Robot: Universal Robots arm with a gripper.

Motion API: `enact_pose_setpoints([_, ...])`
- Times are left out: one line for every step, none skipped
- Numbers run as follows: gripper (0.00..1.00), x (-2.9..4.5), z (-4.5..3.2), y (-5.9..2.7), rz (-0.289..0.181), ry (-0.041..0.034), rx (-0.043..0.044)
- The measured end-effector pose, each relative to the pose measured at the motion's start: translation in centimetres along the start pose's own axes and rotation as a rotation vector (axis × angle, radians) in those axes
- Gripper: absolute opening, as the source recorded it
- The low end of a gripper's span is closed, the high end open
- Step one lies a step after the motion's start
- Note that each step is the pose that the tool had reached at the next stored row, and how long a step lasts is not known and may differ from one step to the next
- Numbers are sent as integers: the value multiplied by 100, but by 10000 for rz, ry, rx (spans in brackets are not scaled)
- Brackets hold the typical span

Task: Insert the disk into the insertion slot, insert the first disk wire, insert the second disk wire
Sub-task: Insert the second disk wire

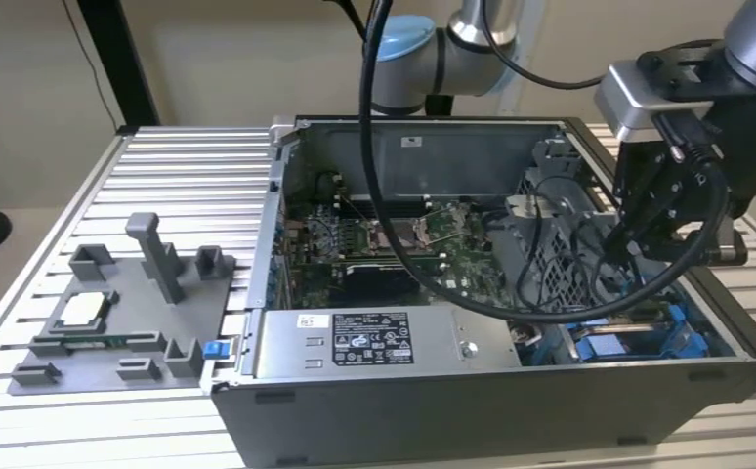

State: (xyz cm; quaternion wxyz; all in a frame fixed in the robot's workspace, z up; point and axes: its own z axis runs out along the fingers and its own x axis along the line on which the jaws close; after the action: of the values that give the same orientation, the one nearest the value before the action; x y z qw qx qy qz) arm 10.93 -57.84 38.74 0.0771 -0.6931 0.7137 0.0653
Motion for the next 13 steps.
enact_pose_setpoints([0,8,-3,0,-5,34,5])
enact_pose_setpoints([0,18,-5,0,-12,66,5])
enact_pose_setpoints([0,28,-6,0,-21,98,5])
enact_pose_setpoints([0,36,-8,0,-31,130,4])
enact_pose_setpoints([0,45,-9,0,-43,167,4])
enact_pose_setpoints([0,52,-10,-1,-56,203,2])
enact_pose_setpoints([0,59,-11,-1,-70,244,0])
enact_pose_setpoints([0,66,-13,-1,-84,289,-2])
enact_pose_setpoints([0,73,-15,-1,-99,339,-3])
enact_pose_setpoints([0,79,-17,-1,-112,385,-4])
enact_pose_setpoints([0,85,-17,-2,-127,432,-6])
enact_pose_setpoints([0,90,-17,-2,-136,479,-7])
enact_pose_setpoints([0,93,-13,-2,-141,539,-6])
